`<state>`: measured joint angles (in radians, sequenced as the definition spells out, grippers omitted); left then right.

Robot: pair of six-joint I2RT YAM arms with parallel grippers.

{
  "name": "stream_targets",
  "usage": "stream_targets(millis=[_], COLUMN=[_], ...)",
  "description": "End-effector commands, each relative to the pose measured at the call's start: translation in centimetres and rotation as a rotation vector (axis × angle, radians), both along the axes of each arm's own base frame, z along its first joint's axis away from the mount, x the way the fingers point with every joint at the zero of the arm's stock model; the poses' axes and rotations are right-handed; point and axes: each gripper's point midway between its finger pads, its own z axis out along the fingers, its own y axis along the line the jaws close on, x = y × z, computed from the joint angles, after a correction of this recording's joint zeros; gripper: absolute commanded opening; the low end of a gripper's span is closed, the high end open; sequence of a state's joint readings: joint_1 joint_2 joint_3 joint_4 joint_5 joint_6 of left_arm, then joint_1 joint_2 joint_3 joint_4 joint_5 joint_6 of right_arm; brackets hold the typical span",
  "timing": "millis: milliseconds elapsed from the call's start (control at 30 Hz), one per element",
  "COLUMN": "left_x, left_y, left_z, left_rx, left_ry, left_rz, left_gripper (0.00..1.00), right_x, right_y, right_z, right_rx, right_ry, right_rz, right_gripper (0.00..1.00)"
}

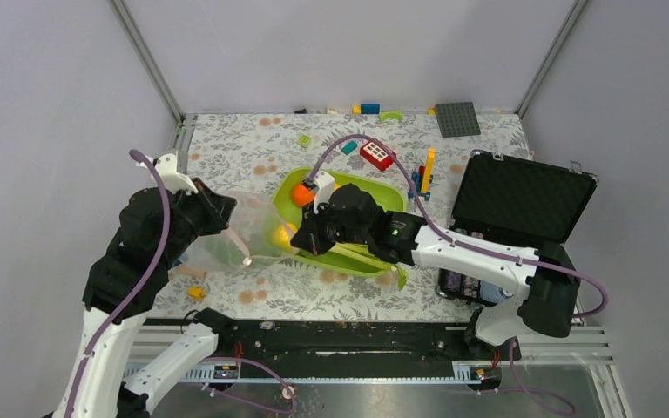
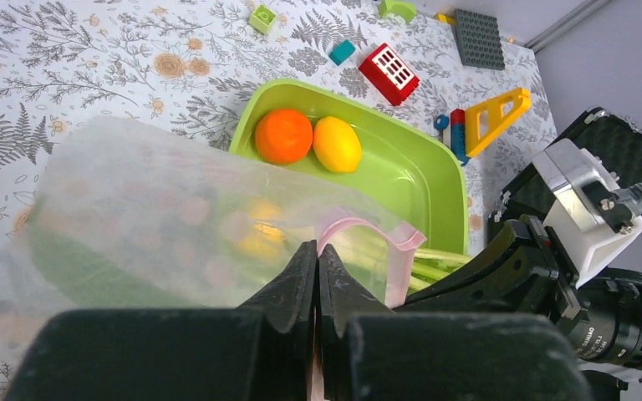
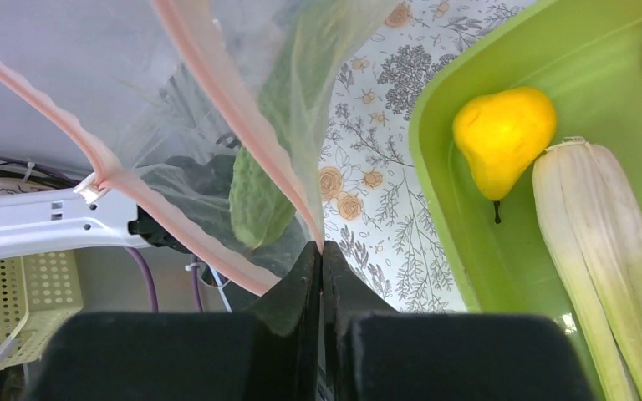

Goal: Place the food in the zip-top bag and seal the zipper
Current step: Adjust the zipper food storage bag at the center of the board, then pick up the fake fruit from the bin.

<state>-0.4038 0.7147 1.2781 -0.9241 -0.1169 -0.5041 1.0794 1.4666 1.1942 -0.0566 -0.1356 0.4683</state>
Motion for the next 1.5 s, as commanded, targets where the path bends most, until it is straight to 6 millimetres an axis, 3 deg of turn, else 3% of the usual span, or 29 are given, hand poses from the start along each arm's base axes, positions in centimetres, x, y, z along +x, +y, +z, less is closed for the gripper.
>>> stream_targets(millis=[0,133,167,233,333,433,600,733,1067,1200,1467], left_x=[0.3,0.0,-0.1,-0.3,-0.2,-0.2,-0.2,-0.1,-0.1,0.0,0.0], left_y=[-0.9,-3.1,-3.7,-4.6,-4.8,-4.4,-3.9,-4.0,-3.9,-4.1,-4.0], left_z=[-0.8,-6.2,-7.3,-8.8,-9.6,-9.2,-9.0,-9.1,-9.1,-9.2,-9.3], left_rx=[-0.001,-0.004,-0.006,-0.018,-0.027,-0.02,-0.01,-0.011,-0.008,-0.01,-0.012], left_ry=[-0.002,0.125,0.144,0.162,0.163,0.152,0.142,0.146,0.134,0.137,0.135], left_rz=[-0.046,-0.161,-0.194,-0.245,-0.253,-0.228,-0.207,-0.205,-0.21,-0.214,-0.21], left_gripper=[0.0,0.0,0.0,0.0,0.0,0.0,0.0,0.0,0.0,0.0,0.0], right_x=[0.9,1.7,1.6,2.1,3.3,4.5,8.7,12.8,21.9,23.8,24.7], right_y=[0.0,-2.4,-2.9,-4.3,-5.9,-7.4,-10.4,-11.5,-9.1,-8.9,-6.6], right_z=[-0.2,-4.3,-5.1,-6.0,-4.7,-3.0,-2.6,-4.3,-10.2,-12.6,-16.5], right_rx=[0.005,-0.118,-0.146,-0.194,-0.202,-0.186,-0.203,-0.258,-0.349,-0.382,-0.348], right_ry=[-0.041,-0.061,-0.072,-0.094,-0.142,-0.195,-0.184,-0.127,-0.022,-0.013,0.1], right_rz=[-0.061,-0.134,-0.126,-0.135,-0.153,-0.193,-0.347,-0.448,-0.646,-0.716,-0.732], right_gripper=[0.05,0.15,0.22,0.5,0.73,0.99,1.0,1.0,1.0,1.0,1.0])
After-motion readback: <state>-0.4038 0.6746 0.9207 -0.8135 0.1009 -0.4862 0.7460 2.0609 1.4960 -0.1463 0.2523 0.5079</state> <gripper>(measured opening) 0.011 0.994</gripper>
